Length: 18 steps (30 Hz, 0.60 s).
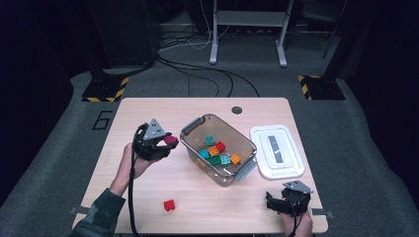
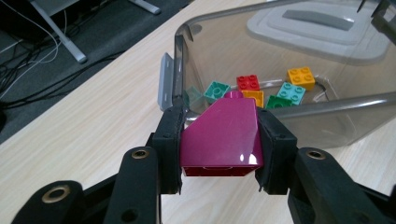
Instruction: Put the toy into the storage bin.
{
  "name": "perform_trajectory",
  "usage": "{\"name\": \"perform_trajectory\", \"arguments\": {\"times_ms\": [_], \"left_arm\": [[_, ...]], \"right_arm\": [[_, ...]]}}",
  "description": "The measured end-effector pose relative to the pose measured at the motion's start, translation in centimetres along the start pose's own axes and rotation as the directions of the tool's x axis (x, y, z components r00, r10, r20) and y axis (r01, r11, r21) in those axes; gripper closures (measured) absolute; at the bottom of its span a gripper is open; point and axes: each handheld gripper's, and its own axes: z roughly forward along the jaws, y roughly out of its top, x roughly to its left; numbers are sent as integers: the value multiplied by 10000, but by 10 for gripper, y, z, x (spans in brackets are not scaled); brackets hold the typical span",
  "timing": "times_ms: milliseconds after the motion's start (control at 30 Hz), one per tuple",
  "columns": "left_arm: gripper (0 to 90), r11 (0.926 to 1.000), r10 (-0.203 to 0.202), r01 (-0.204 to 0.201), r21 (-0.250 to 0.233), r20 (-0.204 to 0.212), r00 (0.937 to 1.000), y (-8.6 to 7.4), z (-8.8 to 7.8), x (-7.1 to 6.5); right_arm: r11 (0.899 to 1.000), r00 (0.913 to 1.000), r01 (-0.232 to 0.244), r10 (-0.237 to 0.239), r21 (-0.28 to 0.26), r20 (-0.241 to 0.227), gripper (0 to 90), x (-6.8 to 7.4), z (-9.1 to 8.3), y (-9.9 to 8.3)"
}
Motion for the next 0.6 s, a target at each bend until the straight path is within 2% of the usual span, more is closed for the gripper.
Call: {"name": "perform_trajectory", "arguments": {"times_ms": [300,600], "left_arm": [[586,9999,159,-159,-54,-38,9999,17,5,6],[587,9999,89,-89,-72,35,10000,33,15,11]], "right_arm": [[10000,10000,1,-1,1,-4,26,0,0,0],[10000,10000,2,-2,-2,-5,26,0,0,0]]}}
